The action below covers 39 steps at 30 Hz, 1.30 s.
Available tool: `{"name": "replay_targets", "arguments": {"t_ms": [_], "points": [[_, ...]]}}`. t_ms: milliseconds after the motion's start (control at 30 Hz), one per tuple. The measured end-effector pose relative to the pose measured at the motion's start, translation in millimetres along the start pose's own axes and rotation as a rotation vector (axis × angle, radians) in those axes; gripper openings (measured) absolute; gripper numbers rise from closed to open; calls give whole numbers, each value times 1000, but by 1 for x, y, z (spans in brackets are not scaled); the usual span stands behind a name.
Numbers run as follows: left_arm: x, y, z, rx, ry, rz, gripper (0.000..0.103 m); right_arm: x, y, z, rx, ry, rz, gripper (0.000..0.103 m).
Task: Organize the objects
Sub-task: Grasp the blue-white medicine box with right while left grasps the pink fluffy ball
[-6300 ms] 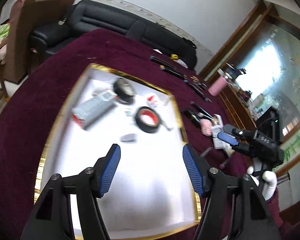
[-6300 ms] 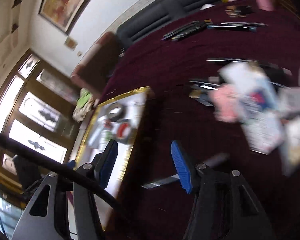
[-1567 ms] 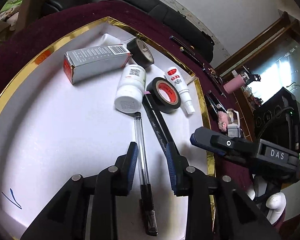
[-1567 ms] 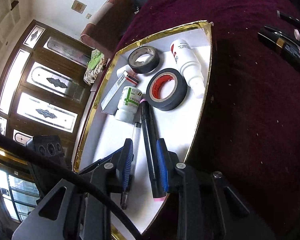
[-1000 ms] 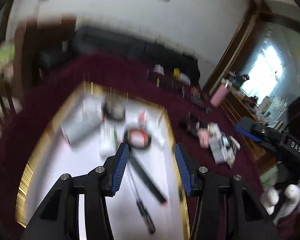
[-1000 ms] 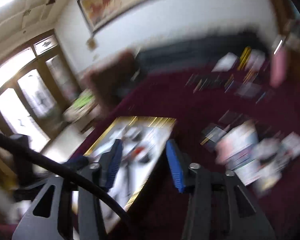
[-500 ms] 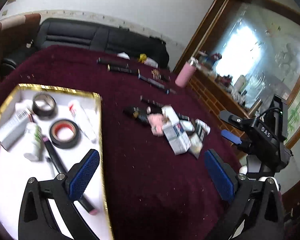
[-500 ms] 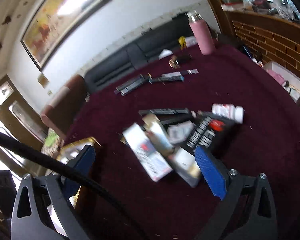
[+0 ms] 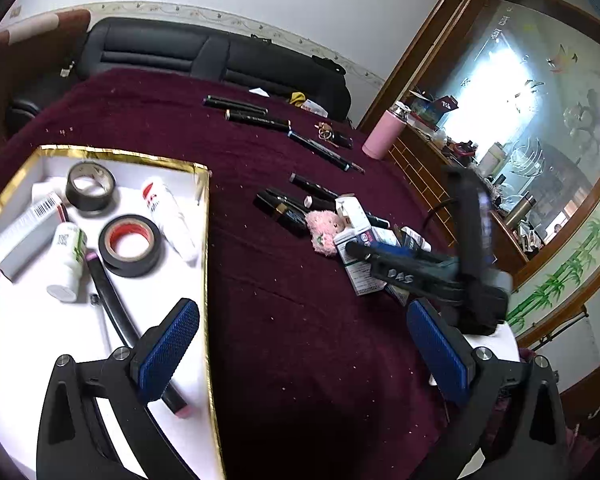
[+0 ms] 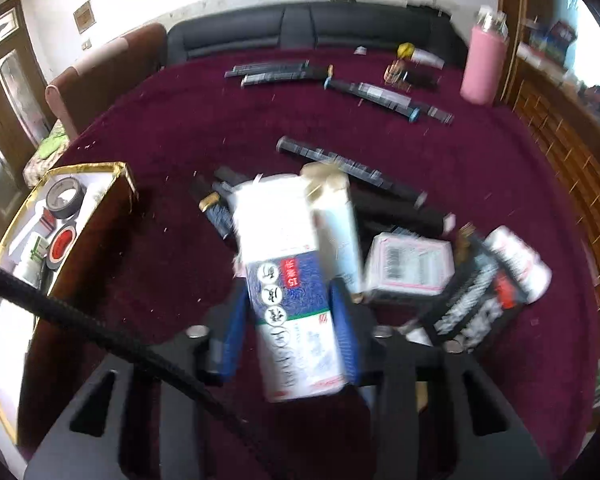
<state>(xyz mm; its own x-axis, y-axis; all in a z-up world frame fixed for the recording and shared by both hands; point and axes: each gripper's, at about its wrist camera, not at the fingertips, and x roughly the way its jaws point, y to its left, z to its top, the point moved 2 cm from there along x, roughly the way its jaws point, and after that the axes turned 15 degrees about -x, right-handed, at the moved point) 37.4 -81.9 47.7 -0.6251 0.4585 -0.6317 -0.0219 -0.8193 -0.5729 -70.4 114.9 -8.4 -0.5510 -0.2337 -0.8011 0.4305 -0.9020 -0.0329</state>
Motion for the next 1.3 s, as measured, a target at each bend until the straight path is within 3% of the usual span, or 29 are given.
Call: {"name": "replay_targets", "arguments": {"t_ms": [133,367,533,667,833,1000,1033,1200,1300], "points": [[5,-4,2,22,5,17,101,-15,-17,-14,100,-50,93,32],[38,-27,8,102,47,58,101,-69,-55,-65,274,-223,246,33],[80,-61,19,255,55,57,100,-72,-83,-94,391,-314,350,33],[126,-84,22,406,95,110,94,-69,-100,-102,469,-348,414,34],[167,-106,16,616,153,155,77,-65,-103,-101,495,-340,466,34],[196,-107,15,695,220,172,72,-64,-98,-98,486,-332,488,34],[201,-106,15,708,239,180,64,-63,-99,-99,487,-332,493,34],[205,-101,17,681,267,188,27,-57,-101,-99,502,-314,522,34],[200,-94,24,621,268,168,23,-56,-100,-101,503,-305,518,34]]}}
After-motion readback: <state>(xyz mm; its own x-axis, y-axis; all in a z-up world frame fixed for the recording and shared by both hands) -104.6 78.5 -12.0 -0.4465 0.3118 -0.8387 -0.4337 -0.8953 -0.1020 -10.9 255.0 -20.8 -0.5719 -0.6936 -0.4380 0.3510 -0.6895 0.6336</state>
